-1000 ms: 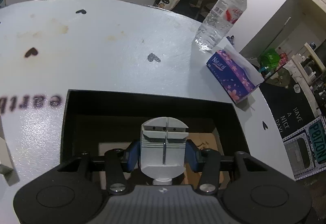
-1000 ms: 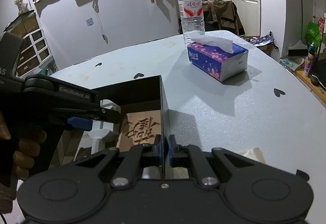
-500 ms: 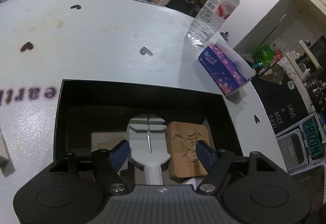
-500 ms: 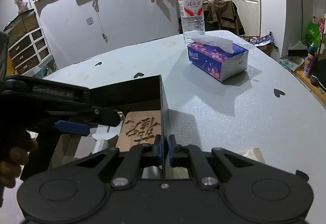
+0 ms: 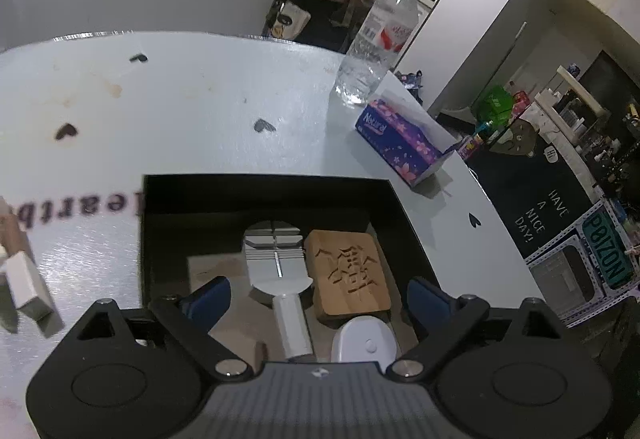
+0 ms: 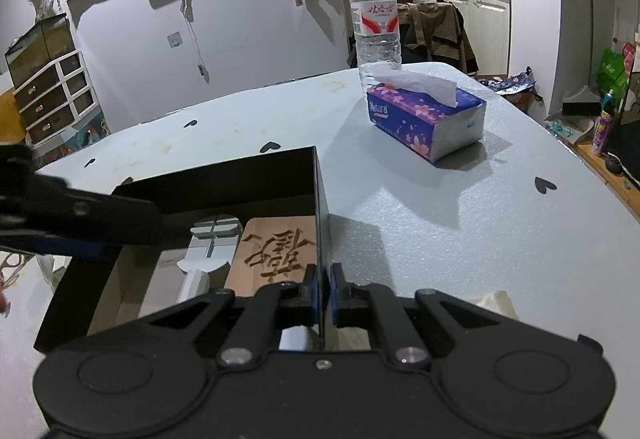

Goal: Organize rigid objects
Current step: 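Move the left tool back toward the pink eyelash curler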

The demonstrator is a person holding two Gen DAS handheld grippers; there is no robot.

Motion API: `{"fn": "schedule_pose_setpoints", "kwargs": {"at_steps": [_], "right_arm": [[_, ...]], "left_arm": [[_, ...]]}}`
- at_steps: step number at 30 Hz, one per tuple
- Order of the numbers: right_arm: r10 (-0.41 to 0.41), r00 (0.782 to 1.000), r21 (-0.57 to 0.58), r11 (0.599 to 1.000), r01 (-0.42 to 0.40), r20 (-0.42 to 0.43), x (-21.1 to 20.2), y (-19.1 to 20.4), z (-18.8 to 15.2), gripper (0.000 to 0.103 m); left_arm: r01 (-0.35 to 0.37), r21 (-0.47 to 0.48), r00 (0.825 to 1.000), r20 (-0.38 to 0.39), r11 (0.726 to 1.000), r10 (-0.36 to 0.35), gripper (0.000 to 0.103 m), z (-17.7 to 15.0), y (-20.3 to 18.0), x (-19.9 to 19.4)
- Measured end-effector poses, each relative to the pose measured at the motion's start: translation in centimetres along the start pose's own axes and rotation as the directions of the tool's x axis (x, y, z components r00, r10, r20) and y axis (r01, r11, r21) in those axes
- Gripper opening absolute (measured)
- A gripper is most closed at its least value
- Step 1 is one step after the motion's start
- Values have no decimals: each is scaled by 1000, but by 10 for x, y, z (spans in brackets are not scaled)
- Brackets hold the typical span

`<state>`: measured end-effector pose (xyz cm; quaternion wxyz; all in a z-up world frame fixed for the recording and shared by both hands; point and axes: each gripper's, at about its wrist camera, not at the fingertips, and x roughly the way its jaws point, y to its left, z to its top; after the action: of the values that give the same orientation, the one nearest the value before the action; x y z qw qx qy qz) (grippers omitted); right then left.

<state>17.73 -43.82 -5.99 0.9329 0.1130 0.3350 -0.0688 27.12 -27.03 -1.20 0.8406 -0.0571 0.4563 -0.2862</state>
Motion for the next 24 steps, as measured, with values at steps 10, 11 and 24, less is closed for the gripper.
{"fn": "schedule_pose_setpoints", "kwargs": {"at_steps": [10,11,24], "right_arm": [[1,1000,7,1000,-1,1,0,0,0,6],[1,1000,7,1000,-1,1,0,0,0,6],[1,1000,6,1000,-1,0,0,0,0,6]], "left_arm": [[-51,66,995,93,997,45,103,-19,8,-42],[-57,76,993,106,995,49,103,-22,9,-46],[-225,22,937,279,974,210,103,-62,67,-99]]}}
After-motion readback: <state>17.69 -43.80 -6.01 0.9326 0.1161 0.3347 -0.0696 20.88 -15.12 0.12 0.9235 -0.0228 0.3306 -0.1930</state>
